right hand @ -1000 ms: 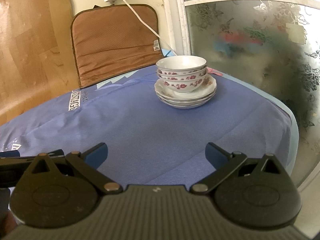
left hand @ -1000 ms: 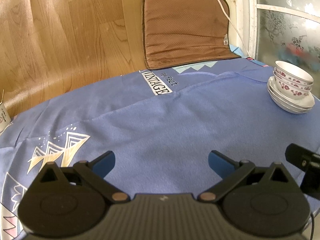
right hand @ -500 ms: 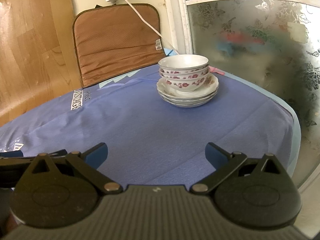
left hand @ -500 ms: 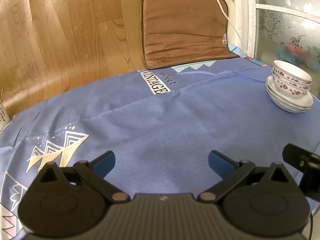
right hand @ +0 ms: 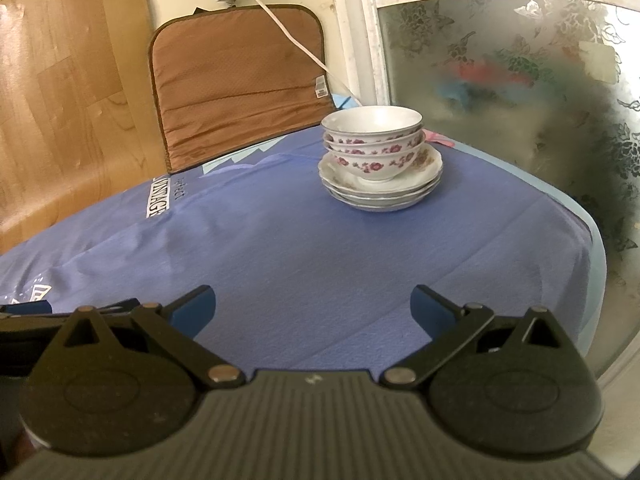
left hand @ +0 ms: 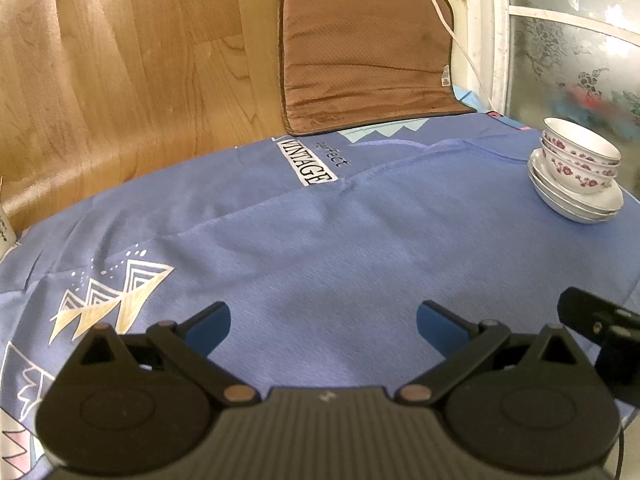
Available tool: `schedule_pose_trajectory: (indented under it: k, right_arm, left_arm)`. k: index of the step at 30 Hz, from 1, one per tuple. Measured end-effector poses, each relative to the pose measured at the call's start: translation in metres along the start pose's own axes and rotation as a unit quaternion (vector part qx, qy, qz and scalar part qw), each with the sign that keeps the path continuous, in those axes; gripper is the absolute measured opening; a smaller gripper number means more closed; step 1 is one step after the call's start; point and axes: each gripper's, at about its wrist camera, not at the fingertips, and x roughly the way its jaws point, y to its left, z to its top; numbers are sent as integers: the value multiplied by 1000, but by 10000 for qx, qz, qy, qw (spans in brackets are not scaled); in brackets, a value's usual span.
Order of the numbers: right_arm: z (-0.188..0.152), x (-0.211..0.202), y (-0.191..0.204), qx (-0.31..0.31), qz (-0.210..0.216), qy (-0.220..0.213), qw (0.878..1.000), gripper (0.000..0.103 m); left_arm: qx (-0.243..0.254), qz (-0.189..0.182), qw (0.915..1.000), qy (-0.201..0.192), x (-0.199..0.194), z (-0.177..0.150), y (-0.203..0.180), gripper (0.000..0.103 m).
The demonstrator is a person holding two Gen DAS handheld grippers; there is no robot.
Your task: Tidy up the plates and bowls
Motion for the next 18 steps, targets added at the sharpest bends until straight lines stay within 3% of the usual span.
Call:
schedule_pose_trajectory:
  k: [18]
  right_arm:
    - [1,-1,-1,-28,111,-67,9999,103]
  left_arm:
    - [18,-17,10000,12,1,1,2,103]
